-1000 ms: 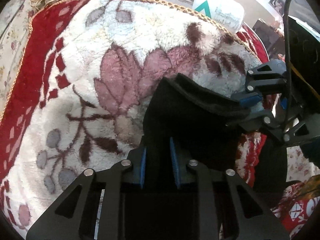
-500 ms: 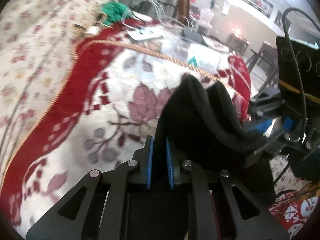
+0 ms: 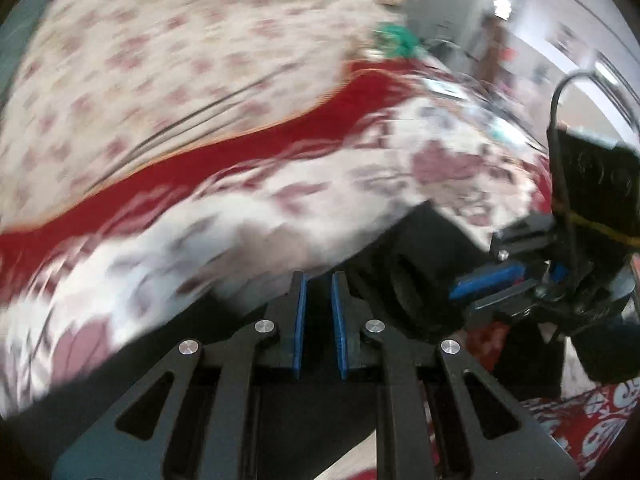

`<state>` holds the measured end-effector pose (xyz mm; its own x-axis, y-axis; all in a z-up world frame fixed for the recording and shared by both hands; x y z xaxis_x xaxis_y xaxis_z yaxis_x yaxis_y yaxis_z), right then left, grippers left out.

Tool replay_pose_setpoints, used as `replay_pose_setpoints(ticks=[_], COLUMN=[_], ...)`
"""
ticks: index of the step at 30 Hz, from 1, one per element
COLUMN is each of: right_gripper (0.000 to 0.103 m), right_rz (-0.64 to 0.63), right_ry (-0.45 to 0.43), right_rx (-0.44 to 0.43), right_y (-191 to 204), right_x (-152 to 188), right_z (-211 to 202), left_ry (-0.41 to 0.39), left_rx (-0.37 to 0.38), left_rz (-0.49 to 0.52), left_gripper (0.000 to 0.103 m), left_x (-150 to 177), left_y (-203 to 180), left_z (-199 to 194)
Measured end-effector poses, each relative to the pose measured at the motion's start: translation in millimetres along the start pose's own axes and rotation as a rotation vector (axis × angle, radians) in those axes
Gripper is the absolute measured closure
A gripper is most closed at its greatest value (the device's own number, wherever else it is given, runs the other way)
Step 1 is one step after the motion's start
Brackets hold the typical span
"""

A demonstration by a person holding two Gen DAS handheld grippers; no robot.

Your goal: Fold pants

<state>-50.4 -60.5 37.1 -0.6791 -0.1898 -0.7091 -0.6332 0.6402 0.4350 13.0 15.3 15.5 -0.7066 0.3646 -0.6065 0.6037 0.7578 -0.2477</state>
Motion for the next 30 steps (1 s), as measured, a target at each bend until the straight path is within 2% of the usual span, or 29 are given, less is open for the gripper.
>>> replay_pose_setpoints(ticks=[2,5,6,7,9,12,13,14,15,16,17,20,22,27,30], right_gripper=[0.091,0.091,0.091,0.091,0.091,0.089,0.084,0.072,0.067,0.062,0.062,0.062,0.062,0.062,0.062], right_rz=[0.024,0.081,0.097,0.105,0.1,0.091,0.097,0.106,0.123,0.142,0.165,0.252,0.297,0.309,0.318], right_ry=[0.051,0.141,0.159,0.154,0.075,-0.04,-0.065,-0.073,-0.081,-0.082,-0.074,-0.06,-0.065,-0.07,-0.08], right_rx=[-0.036,-0.029,-0.02,-0.025,-0.07,-0.025,0.01,0.039,0.089,0.131,0.159,0.21,0.204,0.199,0.195], right_y=[-1.2,-8.5,-9.2,-8.0,0.4,-3.5,-9.9,-16.0,-26.8,-38.3,-49.1,-76.4,-88.3,-92.5,-98.9], right_x=[8.8,23.6,26.5,24.7,12.8,-0.2,-0.5,0.6,5.0,11.6,17.2,36.9,46.5,52.5,52.8], right_z=[33.1,79.5,82.5,78.8,46.8,-13.3,-33.4,-43.6,-56.3,-64.8,-70.6,-78.2,-78.2,-74.9,-74.4], left_ry=[-0.01,-0.037,-0.042,-0.044,-0.046,-0.04,-0.035,-0.03,-0.018,-0.01,-0.003,0.026,0.046,0.064,0.054], left_rx=[-0.004,-0.026,-0.019,-0.011,0.003,0.074,0.093,0.107,0.131,0.145,0.159,0.181,0.184,0.213,0.184], left_rz=[-0.073,-0.148,-0.165,-0.174,-0.173,-0.171,-0.173,-0.181,-0.194,-0.203,-0.215,-0.254,-0.301,-0.384,-0.391], left_gripper=[0.091,0.091,0.091,0.091,0.091,0.091,0.087,0.077,0.058,0.049,0.041,0.041,0.041,0.04,0.039], left_x=[12.1,22.5,24.9,25.7,26.0,26.3,27.0,27.7,29.5,30.7,32.3,33.9,33.9,31.4,25.6], left_y=[19.0,34.1,34.4,31.9,23.1,-0.4,-10.1,-16.8,-26.2,-31.4,-38.4,-50.0,-50.3,-51.0,-50.8], left_z=[-9.7,-22.1,-25.0,-27.3,-28.8,-27.9,-24.7,-21.8,-15.4,-12.1,-7.2,8.3,19.1,38.9,48.2])
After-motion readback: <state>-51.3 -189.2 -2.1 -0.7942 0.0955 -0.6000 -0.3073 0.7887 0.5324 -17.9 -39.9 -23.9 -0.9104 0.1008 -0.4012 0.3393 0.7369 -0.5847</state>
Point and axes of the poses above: each gripper's, at about its wrist camera, not at the fingertips, and z roughly the way its jaws point, y to its left, x to its underside, the point moved 7 cm from there along z, roughly the way its jaws point
